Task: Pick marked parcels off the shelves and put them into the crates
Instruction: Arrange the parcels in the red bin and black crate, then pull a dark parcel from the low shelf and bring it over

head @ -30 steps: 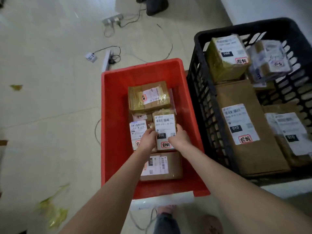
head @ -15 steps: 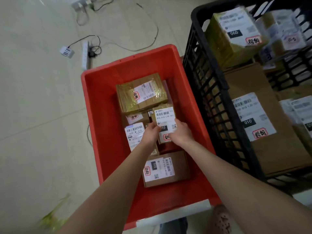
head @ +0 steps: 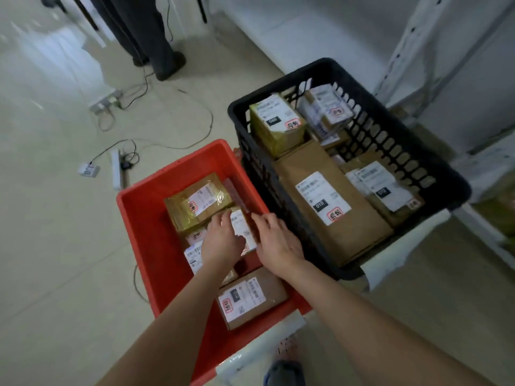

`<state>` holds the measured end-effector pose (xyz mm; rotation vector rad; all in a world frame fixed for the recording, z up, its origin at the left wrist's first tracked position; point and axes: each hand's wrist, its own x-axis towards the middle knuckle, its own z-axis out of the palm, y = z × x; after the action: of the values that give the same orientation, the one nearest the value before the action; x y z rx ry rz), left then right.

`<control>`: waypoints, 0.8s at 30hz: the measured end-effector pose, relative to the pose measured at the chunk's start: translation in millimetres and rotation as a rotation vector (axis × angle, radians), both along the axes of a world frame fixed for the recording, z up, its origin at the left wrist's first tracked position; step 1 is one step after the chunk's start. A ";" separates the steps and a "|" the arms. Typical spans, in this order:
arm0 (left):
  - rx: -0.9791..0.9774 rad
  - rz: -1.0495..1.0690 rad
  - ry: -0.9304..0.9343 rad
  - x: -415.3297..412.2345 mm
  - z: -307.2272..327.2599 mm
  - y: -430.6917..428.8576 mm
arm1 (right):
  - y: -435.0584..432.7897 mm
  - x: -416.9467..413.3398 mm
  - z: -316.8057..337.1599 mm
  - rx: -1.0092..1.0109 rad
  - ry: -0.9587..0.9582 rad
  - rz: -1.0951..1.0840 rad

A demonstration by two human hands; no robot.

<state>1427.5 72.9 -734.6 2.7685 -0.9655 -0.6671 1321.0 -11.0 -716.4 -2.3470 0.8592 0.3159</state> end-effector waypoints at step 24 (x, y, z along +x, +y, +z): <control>-0.073 -1.196 -0.066 -629.9 141.7 -104.2 | 18.4 -671.4 138.8 -0.193 0.195 -1.014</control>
<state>797.6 -31.3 -592.9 1.8867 -2.5629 -0.5867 649.6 7.3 -577.6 -1.7442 2.0834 0.0215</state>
